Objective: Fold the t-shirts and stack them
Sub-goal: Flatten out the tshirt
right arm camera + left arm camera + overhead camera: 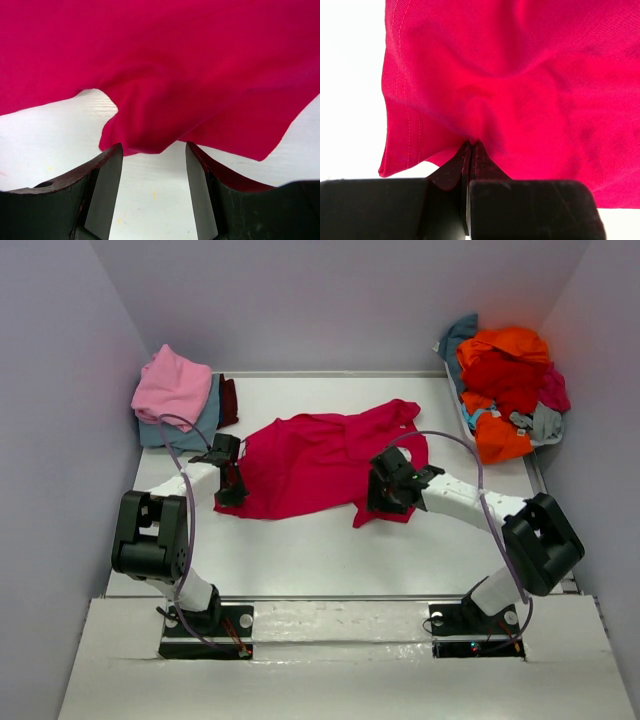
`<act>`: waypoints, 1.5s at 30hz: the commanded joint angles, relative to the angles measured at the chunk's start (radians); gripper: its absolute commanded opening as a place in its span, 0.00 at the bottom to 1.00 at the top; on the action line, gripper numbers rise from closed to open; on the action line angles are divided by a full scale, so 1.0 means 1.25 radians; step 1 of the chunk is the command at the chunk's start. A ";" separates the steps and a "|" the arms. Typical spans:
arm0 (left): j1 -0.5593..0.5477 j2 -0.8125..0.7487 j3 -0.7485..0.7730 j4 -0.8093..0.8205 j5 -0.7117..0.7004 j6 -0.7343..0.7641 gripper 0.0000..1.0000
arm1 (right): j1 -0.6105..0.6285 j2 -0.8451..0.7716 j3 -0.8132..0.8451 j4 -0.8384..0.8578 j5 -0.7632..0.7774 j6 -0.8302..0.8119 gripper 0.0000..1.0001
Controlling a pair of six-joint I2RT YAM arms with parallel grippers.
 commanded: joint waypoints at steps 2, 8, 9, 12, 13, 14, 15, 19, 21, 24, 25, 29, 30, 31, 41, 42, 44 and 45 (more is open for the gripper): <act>-0.003 -0.011 -0.025 -0.030 0.029 0.005 0.06 | 0.008 0.056 0.019 0.042 -0.003 0.000 0.59; -0.003 -0.012 -0.025 -0.029 0.031 0.006 0.06 | 0.008 0.081 0.030 0.056 -0.001 -0.001 0.59; -0.003 -0.012 -0.027 -0.028 0.031 0.006 0.06 | 0.008 0.085 0.032 0.056 0.001 -0.001 0.59; -0.003 -0.014 -0.028 -0.025 0.032 0.005 0.06 | 0.008 0.095 0.032 0.062 0.001 -0.002 0.58; -0.003 -0.014 -0.028 -0.025 0.032 0.005 0.06 | 0.008 0.102 0.030 0.066 -0.002 -0.002 0.57; -0.003 -0.018 -0.030 -0.025 0.032 0.005 0.06 | 0.008 0.106 0.028 0.069 -0.003 -0.001 0.55; -0.003 -0.020 -0.030 -0.027 0.032 0.003 0.06 | 0.008 0.108 0.026 0.074 -0.004 0.000 0.50; -0.003 -0.029 -0.031 -0.028 0.035 0.001 0.06 | 0.008 0.108 0.012 0.080 -0.014 0.006 0.31; -0.003 -0.034 -0.032 -0.029 0.036 0.000 0.06 | 0.008 0.099 0.006 0.079 -0.012 0.009 0.21; -0.003 -0.045 -0.032 -0.033 0.038 -0.004 0.06 | 0.008 0.084 0.001 0.069 -0.008 0.009 0.14; -0.003 -0.050 -0.032 -0.034 0.042 -0.008 0.06 | 0.008 0.075 -0.005 0.061 -0.007 0.010 0.13; -0.003 -0.096 -0.025 -0.047 0.053 -0.024 0.06 | 0.008 0.013 -0.024 0.033 0.013 0.017 0.07; -0.003 -0.117 -0.022 -0.056 0.052 -0.031 0.06 | 0.008 -0.020 -0.029 0.015 0.015 0.020 0.07; -0.003 -0.130 -0.016 -0.061 0.053 -0.033 0.06 | 0.008 -0.037 -0.033 0.004 0.024 0.022 0.07; -0.011 -0.267 0.001 -0.100 0.050 -0.033 0.06 | 0.008 -0.311 0.016 -0.226 0.127 0.048 0.07; -0.011 -0.276 0.000 -0.100 0.047 -0.033 0.06 | 0.008 -0.323 0.031 -0.240 0.133 0.051 0.07; -0.011 -0.299 -0.003 -0.100 0.042 -0.032 0.06 | 0.008 -0.355 0.042 -0.264 0.148 0.055 0.07; -0.011 -0.309 -0.004 -0.101 0.036 -0.032 0.06 | 0.008 -0.369 0.047 -0.282 0.152 0.059 0.07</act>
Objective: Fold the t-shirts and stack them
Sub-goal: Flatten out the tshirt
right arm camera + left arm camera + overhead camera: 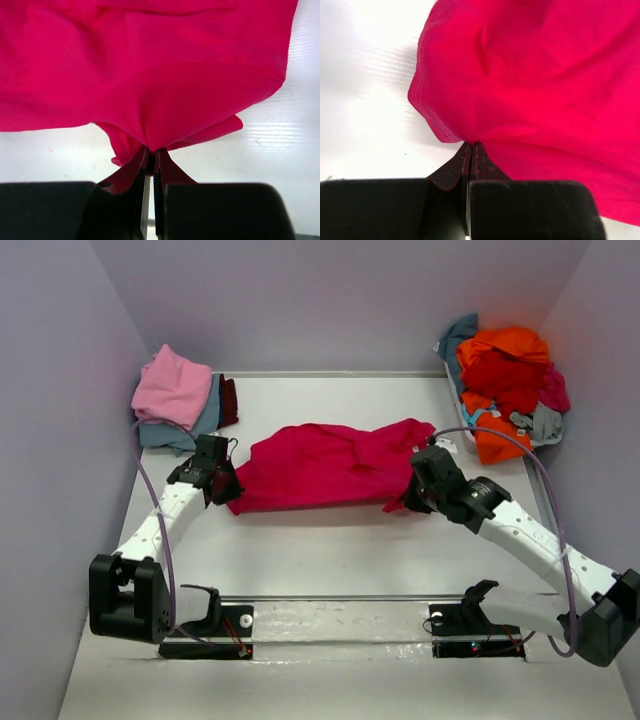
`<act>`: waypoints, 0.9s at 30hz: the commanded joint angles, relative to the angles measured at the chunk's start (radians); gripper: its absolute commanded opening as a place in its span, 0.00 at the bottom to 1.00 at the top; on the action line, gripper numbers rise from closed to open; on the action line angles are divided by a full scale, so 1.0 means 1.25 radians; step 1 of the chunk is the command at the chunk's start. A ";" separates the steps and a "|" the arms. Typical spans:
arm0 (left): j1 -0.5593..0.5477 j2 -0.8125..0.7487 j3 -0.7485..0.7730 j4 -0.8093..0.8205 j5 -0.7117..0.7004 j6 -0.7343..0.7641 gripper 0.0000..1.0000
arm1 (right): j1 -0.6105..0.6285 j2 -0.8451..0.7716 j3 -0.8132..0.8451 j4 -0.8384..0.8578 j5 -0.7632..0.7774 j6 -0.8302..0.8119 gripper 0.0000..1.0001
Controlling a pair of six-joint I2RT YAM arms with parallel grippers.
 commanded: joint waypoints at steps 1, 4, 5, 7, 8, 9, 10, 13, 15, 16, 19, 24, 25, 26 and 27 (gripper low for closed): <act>-0.005 -0.058 0.019 -0.023 -0.009 0.002 0.06 | 0.008 -0.062 0.048 -0.103 0.063 0.022 0.07; -0.005 -0.098 0.032 -0.034 -0.024 0.000 0.06 | 0.008 -0.109 0.056 -0.122 0.076 0.024 0.07; -0.005 -0.119 0.035 -0.040 -0.030 0.002 0.06 | 0.008 -0.125 0.059 -0.130 0.077 0.025 0.07; -0.005 -0.141 0.043 -0.040 -0.038 0.003 0.06 | 0.008 -0.141 0.062 -0.132 0.079 0.024 0.07; -0.005 -0.164 0.055 -0.039 -0.055 0.004 0.06 | 0.008 -0.148 0.065 -0.137 0.090 0.024 0.07; -0.005 -0.179 0.060 -0.036 -0.068 0.005 0.06 | 0.008 -0.157 0.067 -0.135 0.096 0.020 0.07; -0.005 -0.193 0.065 -0.031 -0.079 0.009 0.06 | 0.008 -0.174 0.066 -0.134 0.101 0.015 0.07; -0.013 -0.231 0.100 -0.019 -0.123 0.032 0.06 | 0.008 -0.200 0.073 -0.122 0.124 -0.012 0.07; -0.013 -0.228 0.124 -0.013 -0.140 0.045 0.06 | 0.008 -0.196 0.094 -0.119 0.138 -0.026 0.07; -0.013 -0.227 0.146 -0.008 -0.143 0.051 0.06 | 0.008 -0.183 0.127 -0.119 0.151 -0.045 0.07; -0.013 -0.225 0.193 0.023 -0.149 0.054 0.06 | 0.008 -0.169 0.194 -0.105 0.172 -0.092 0.07; -0.021 -0.243 0.249 0.068 -0.198 0.073 0.06 | 0.008 -0.169 0.280 -0.040 0.226 -0.170 0.07; -0.021 -0.247 0.255 0.073 -0.206 0.075 0.06 | 0.008 -0.169 0.291 -0.040 0.233 -0.184 0.07; -0.021 -0.250 0.259 0.079 -0.211 0.079 0.06 | 0.008 -0.167 0.300 -0.029 0.237 -0.206 0.07; -0.021 -0.255 0.262 0.085 -0.214 0.084 0.06 | 0.008 -0.164 0.311 -0.024 0.242 -0.217 0.07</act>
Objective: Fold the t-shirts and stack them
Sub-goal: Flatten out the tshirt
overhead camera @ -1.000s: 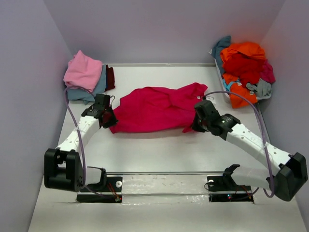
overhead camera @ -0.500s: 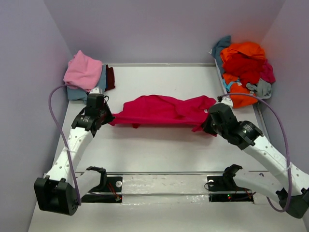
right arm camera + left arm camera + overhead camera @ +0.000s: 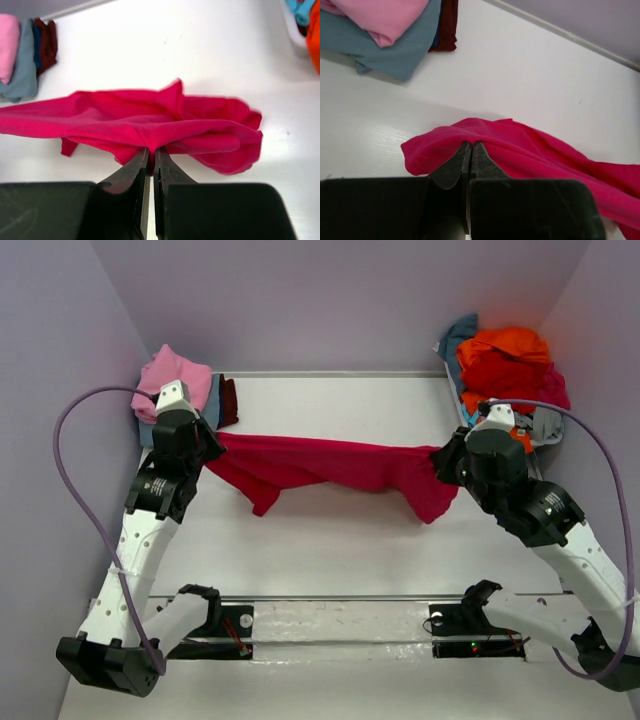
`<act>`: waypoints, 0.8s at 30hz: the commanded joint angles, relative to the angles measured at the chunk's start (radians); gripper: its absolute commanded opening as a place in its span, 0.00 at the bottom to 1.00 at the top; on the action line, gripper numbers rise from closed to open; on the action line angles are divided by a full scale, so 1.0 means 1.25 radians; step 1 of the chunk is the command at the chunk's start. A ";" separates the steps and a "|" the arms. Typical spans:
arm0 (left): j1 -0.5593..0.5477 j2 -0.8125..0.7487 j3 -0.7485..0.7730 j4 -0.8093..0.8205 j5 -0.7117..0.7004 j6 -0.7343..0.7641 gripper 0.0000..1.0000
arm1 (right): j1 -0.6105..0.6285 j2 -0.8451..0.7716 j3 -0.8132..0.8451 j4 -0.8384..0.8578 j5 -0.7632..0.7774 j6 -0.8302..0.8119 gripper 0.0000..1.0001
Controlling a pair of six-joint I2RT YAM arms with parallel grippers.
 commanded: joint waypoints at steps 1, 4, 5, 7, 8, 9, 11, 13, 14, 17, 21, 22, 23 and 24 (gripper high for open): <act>0.005 -0.037 0.055 0.073 -0.090 0.045 0.06 | 0.003 -0.005 0.080 0.066 0.099 -0.110 0.07; -0.002 -0.044 0.083 0.094 -0.090 0.050 0.06 | 0.003 -0.003 0.124 0.094 0.097 -0.150 0.07; -0.002 -0.044 0.089 0.097 -0.090 0.054 0.06 | 0.003 -0.003 0.130 0.099 0.094 -0.159 0.07; -0.011 -0.048 0.111 0.105 -0.095 0.060 0.06 | 0.003 -0.003 0.150 0.113 0.089 -0.181 0.07; -0.011 -0.049 0.121 0.107 -0.098 0.063 0.06 | 0.003 -0.003 0.156 0.116 0.088 -0.189 0.07; -0.018 -0.055 0.135 0.109 -0.100 0.074 0.06 | 0.003 -0.004 0.163 0.118 0.084 -0.195 0.07; -0.026 -0.062 0.159 0.109 -0.113 0.092 0.06 | 0.003 -0.009 0.179 0.122 0.082 -0.210 0.07; -0.036 -0.069 0.172 0.109 -0.117 0.099 0.06 | 0.003 -0.012 0.191 0.124 0.078 -0.224 0.07; -0.036 -0.071 0.178 0.109 -0.120 0.103 0.06 | 0.003 -0.013 0.204 0.121 0.077 -0.227 0.07; -0.044 -0.087 0.198 0.110 -0.125 0.116 0.06 | 0.003 -0.024 0.217 0.124 0.075 -0.240 0.07; -0.051 -0.102 0.234 0.108 -0.118 0.127 0.06 | 0.003 -0.040 0.245 0.124 0.064 -0.253 0.07; -0.058 -0.105 0.237 0.108 -0.110 0.131 0.06 | 0.003 -0.044 0.250 0.124 0.059 -0.259 0.07; -0.058 -0.108 0.240 0.108 -0.104 0.131 0.06 | 0.003 -0.053 0.254 0.124 0.056 -0.263 0.07; -0.058 -0.116 0.243 0.108 -0.095 0.131 0.06 | 0.003 -0.057 0.261 0.124 0.050 -0.265 0.07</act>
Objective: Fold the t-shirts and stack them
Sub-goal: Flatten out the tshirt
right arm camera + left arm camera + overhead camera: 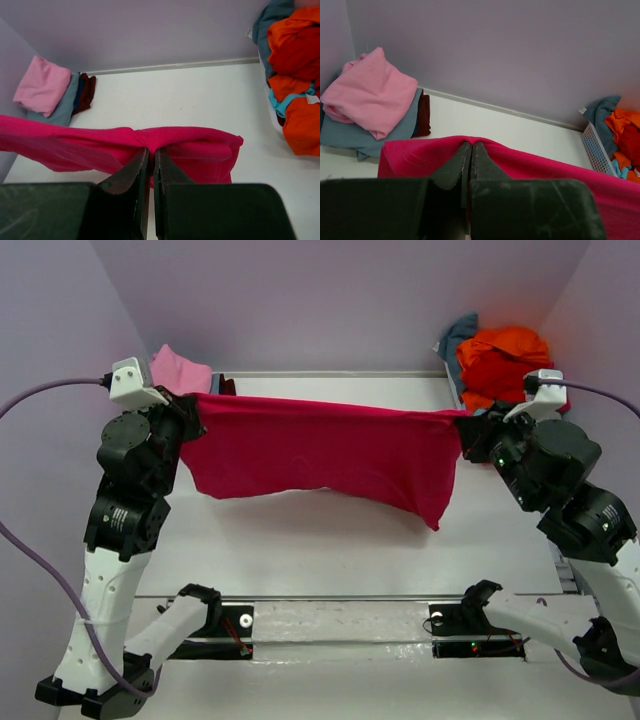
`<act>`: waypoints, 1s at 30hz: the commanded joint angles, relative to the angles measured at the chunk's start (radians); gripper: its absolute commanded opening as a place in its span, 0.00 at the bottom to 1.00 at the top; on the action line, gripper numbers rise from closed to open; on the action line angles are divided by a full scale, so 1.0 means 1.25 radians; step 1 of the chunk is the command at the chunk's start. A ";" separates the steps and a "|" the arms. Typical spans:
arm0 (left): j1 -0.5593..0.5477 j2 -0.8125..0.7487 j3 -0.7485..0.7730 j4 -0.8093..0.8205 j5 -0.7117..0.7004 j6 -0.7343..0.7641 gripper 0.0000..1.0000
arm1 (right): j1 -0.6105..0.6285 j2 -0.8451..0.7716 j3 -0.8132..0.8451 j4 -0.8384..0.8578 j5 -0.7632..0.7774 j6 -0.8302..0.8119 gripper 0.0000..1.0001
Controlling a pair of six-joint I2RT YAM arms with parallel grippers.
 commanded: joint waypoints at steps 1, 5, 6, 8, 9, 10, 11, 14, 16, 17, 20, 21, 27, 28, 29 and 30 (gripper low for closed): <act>0.004 -0.034 0.047 0.051 -0.040 0.039 0.06 | -0.002 -0.047 0.063 0.046 0.031 -0.048 0.07; 0.004 -0.056 0.046 0.053 -0.032 0.050 0.06 | -0.002 -0.070 0.065 0.047 0.022 -0.053 0.07; 0.004 -0.070 0.039 0.057 -0.029 0.051 0.06 | -0.002 -0.082 0.063 0.050 0.019 -0.055 0.07; 0.004 -0.086 0.031 0.073 -0.022 0.058 0.06 | -0.002 -0.097 0.060 0.058 0.013 -0.060 0.07; 0.004 -0.101 0.024 0.080 -0.022 0.061 0.06 | -0.002 -0.108 0.061 0.060 0.012 -0.063 0.07; 0.004 -0.106 0.023 0.080 -0.023 0.062 0.06 | -0.002 -0.112 0.064 0.056 0.009 -0.066 0.07; 0.004 -0.116 0.023 0.084 -0.025 0.066 0.06 | -0.002 -0.114 0.072 0.056 0.004 -0.069 0.07; 0.004 -0.135 0.012 0.095 -0.026 0.071 0.06 | -0.002 -0.134 0.083 0.057 -0.015 -0.077 0.07; 0.004 -0.150 0.002 0.105 -0.025 0.074 0.06 | -0.002 -0.144 0.085 0.061 -0.023 -0.081 0.07; 0.004 -0.166 -0.009 0.114 -0.022 0.077 0.06 | -0.002 -0.149 0.087 0.061 -0.032 -0.085 0.07; 0.004 -0.193 -0.027 0.123 -0.015 0.084 0.06 | -0.002 -0.161 0.090 0.061 -0.034 -0.096 0.07; 0.004 -0.198 -0.032 0.130 -0.011 0.087 0.06 | -0.002 -0.165 0.090 0.062 -0.036 -0.098 0.07; 0.004 -0.236 -0.059 0.159 -0.004 0.101 0.06 | -0.002 -0.194 0.072 0.079 -0.061 -0.106 0.07; 0.004 -0.237 -0.061 0.162 -0.002 0.103 0.06 | -0.002 -0.197 0.071 0.083 -0.061 -0.109 0.07; 0.004 -0.237 -0.066 0.171 0.000 0.104 0.06 | -0.002 -0.197 0.068 0.094 -0.061 -0.115 0.07; 0.004 -0.231 -0.067 0.180 0.000 0.104 0.06 | -0.002 -0.191 0.071 0.098 -0.055 -0.119 0.07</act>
